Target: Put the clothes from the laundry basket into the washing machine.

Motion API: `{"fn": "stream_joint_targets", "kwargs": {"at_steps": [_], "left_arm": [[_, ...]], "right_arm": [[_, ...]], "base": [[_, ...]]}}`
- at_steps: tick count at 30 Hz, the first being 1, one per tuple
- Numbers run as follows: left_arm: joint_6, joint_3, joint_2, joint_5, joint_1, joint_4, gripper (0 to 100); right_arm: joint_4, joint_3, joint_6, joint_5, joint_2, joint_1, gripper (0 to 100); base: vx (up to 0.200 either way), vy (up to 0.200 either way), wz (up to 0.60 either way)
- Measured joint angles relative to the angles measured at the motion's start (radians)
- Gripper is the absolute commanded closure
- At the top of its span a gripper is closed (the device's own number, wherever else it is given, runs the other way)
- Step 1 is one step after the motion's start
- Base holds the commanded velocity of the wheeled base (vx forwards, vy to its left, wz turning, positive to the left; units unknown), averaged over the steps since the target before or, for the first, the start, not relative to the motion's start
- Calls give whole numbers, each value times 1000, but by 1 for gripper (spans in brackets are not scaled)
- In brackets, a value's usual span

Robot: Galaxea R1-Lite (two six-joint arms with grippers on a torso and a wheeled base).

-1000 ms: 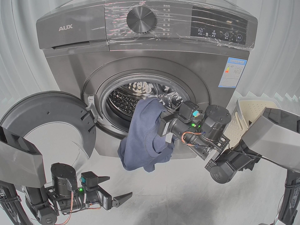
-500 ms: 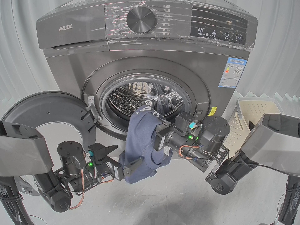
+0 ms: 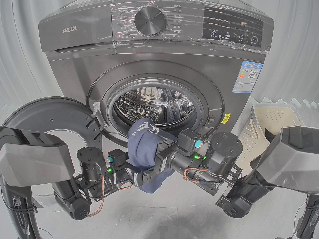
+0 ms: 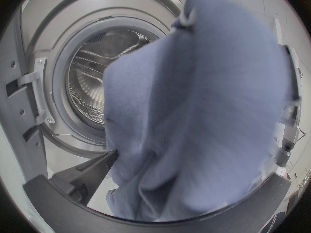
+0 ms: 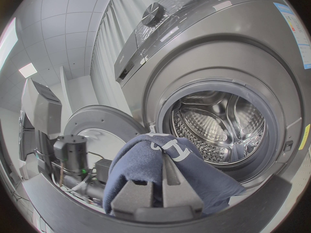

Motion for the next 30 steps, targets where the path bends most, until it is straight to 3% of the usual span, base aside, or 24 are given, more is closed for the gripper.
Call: {"fn": "stream_joint_targets", "kwargs": {"at_steps": [7,17,18,30], "left_arm": [[3,-89,59,3,26,-1,0],[2,-115,81,21,44,-4,0],[2,-115,81,21,44,-5,100],[-6,-128,80,20,45,-5,100]], "right_arm": [[0,57,10,-7,-20,36,100],[4,93,25,-38,-41,28,100],[4,94,25,-38,-42,28,100],[0,121,27,-37,-49,20,100]], "base": [[0,0,0],[0,0,0],[0,0,0],[0,0,0]]}}
